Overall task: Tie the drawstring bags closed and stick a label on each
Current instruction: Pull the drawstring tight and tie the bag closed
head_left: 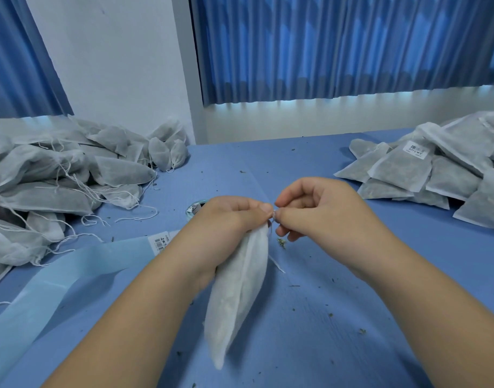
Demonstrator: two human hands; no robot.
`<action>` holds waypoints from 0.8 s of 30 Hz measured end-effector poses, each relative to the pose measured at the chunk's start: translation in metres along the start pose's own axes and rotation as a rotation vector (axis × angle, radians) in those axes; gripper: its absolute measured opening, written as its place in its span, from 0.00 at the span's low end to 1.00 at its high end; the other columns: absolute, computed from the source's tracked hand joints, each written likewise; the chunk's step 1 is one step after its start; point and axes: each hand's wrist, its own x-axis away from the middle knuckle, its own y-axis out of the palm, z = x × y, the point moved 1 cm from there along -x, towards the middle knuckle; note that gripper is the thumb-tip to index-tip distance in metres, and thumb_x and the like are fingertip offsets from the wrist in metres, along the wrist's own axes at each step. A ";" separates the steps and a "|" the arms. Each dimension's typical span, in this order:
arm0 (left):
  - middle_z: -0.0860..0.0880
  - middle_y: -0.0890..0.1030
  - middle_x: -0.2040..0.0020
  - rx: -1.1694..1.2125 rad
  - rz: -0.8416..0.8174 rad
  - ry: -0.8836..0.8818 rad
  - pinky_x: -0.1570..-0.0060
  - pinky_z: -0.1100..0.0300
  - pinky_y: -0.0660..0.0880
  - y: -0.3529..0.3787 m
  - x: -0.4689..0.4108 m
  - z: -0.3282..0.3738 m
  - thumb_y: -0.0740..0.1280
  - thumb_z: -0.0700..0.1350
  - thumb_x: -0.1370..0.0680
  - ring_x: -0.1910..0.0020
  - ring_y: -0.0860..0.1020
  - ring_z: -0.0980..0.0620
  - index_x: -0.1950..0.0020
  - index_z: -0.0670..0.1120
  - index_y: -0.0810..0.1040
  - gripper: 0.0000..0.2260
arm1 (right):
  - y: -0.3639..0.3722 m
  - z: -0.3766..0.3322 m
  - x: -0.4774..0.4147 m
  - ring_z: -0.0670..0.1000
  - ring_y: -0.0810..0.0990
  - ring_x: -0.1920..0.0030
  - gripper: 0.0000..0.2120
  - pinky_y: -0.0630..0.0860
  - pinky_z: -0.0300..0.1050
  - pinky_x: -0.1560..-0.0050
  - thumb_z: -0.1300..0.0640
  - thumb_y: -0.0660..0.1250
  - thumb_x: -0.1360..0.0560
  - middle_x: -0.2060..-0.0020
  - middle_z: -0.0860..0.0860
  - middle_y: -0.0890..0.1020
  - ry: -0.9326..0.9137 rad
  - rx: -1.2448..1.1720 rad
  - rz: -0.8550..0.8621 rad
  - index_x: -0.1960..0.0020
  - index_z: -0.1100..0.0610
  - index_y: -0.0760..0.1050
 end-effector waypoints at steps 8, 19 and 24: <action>0.51 0.74 0.73 0.296 -0.140 -0.126 0.67 0.59 0.66 -0.002 -0.002 -0.001 0.71 0.47 0.33 0.75 0.71 0.55 0.69 0.46 0.82 0.07 | 0.000 -0.004 0.001 0.52 0.79 0.68 0.05 0.76 0.44 0.65 0.67 0.70 0.30 0.69 0.56 0.83 -0.073 0.014 -0.028 0.59 0.59 0.76; 0.50 0.72 0.72 0.240 -0.172 -0.082 0.66 0.58 0.64 -0.005 -0.003 -0.003 0.70 0.46 0.31 0.73 0.69 0.53 0.66 0.43 0.80 0.07 | -0.001 -0.005 0.003 0.52 0.78 0.70 0.07 0.75 0.49 0.66 0.66 0.71 0.32 0.72 0.51 0.81 -0.126 0.053 0.042 0.64 0.56 0.76; 0.49 0.73 0.71 0.282 -0.072 -0.072 0.65 0.57 0.66 -0.002 -0.003 -0.005 0.67 0.42 0.22 0.72 0.70 0.53 0.63 0.42 0.80 0.10 | 0.002 -0.002 0.003 0.54 0.80 0.68 0.08 0.76 0.45 0.66 0.61 0.72 0.31 0.70 0.49 0.82 -0.198 0.171 0.122 0.66 0.52 0.77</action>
